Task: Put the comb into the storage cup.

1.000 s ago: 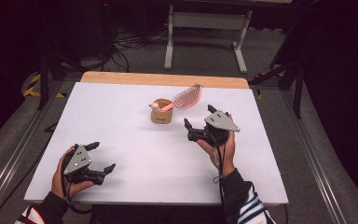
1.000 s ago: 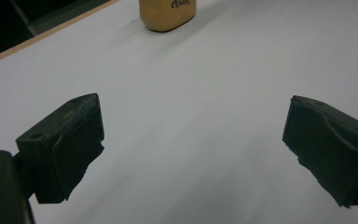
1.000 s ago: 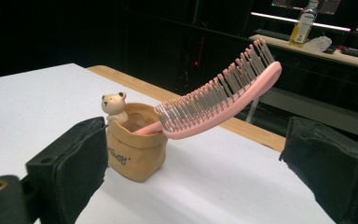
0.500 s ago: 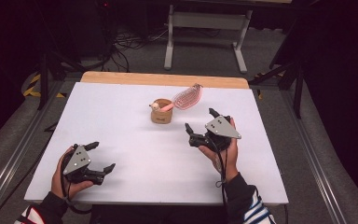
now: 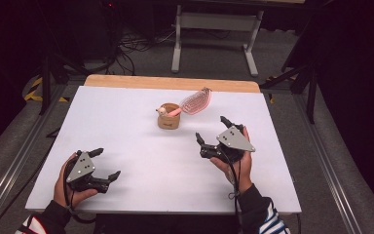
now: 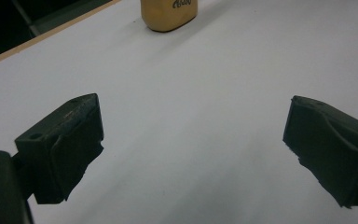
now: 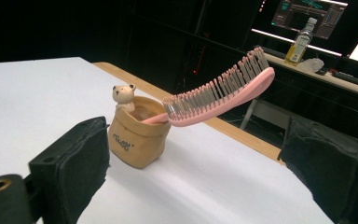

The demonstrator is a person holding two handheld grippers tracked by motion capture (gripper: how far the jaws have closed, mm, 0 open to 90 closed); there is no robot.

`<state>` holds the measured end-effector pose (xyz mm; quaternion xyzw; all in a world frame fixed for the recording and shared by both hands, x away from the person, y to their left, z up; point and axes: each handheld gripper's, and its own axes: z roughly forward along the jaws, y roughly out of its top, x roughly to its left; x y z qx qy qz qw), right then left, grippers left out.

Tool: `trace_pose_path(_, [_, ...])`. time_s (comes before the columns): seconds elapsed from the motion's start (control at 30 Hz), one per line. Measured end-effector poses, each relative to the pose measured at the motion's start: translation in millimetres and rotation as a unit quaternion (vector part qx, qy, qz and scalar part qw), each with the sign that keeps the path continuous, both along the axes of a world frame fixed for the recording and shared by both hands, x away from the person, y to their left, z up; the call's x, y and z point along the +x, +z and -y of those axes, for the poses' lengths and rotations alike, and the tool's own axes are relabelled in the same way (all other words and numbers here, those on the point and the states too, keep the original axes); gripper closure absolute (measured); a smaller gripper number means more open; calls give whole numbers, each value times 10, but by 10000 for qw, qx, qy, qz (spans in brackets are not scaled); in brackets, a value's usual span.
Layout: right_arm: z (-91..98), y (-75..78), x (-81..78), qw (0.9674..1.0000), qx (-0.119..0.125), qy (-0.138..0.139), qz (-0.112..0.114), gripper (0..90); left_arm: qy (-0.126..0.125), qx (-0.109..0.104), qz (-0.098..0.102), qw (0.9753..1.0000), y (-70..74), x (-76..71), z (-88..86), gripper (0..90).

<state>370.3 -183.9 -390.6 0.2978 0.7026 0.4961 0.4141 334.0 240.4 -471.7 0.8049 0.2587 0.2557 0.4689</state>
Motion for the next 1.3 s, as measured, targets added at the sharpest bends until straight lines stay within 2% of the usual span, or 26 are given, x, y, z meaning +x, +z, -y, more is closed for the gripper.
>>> trace_pose_path(0.27, [47,-19,-46,10000,-52,22,32,83,-7,1,-7,10000,-2,1,-1,57])
trace_pose_path(0.83, [121,-106,-192,9991,-357,213,128,85,-23,12,-48,10000,-7,2,-2,58])
trace_pose_path(1.13, [219,-142,-273,9985,-496,138,198,85,-7,14,-37,10000,-9,2,0,58])
trace_pose_path(1.3, [269,-165,-302,9983,-541,149,152,85,-6,46,-40,10000,-10,4,1,58])
